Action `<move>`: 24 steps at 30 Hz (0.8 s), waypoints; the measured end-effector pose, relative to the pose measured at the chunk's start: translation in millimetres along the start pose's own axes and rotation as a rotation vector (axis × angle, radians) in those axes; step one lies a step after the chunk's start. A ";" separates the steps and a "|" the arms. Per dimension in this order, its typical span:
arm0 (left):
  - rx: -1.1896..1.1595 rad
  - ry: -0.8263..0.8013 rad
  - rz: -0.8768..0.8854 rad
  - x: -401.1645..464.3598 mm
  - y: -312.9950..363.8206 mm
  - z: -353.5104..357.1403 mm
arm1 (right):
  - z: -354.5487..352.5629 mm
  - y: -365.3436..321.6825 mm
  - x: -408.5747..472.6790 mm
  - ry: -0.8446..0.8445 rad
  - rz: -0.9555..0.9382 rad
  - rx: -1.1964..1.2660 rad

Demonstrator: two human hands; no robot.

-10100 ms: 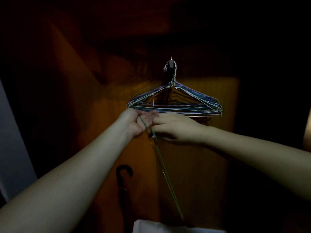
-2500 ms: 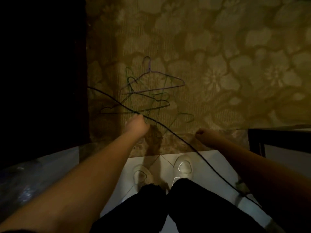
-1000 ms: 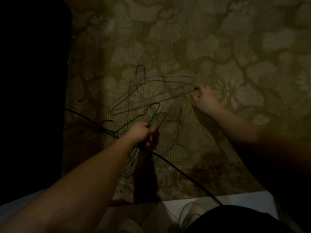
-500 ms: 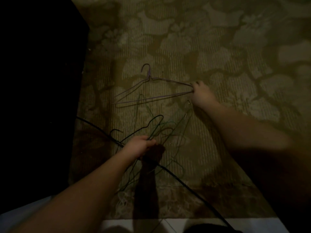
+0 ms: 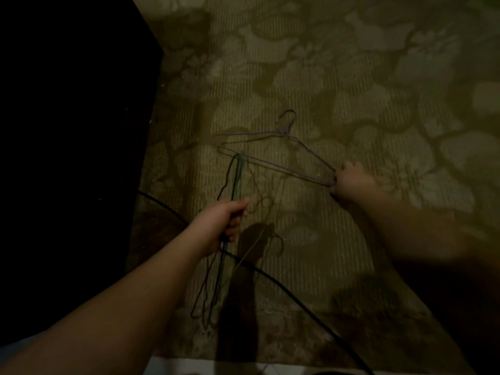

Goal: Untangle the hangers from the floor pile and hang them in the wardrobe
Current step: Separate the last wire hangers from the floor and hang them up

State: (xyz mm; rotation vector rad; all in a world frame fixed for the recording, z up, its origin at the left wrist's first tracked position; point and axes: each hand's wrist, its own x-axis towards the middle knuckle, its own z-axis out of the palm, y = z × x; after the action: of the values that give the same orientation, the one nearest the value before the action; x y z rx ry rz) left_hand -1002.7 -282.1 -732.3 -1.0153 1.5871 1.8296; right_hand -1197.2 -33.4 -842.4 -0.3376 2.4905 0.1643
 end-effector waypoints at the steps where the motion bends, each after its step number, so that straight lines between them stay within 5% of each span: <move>1: -0.038 -0.003 0.002 -1.5 6.6 -0.1 | 1.8 6.6 -6.5 -0.018 0.025 0.047; 9: -0.288 -0.019 0.044 -34.4 61.4 7.9 | -21.8 41.8 -84.5 0.149 0.002 0.324; 24: -0.519 -0.092 0.095 -292.2 184.7 50.4 | -185.5 55.6 -363.7 -0.059 0.183 0.587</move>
State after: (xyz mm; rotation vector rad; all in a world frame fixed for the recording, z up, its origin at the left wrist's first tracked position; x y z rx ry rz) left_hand -984.6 -240.1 -385.9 -1.0601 1.1430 2.3870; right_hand -1033.1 57.3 -475.4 0.1389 2.3748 -0.4702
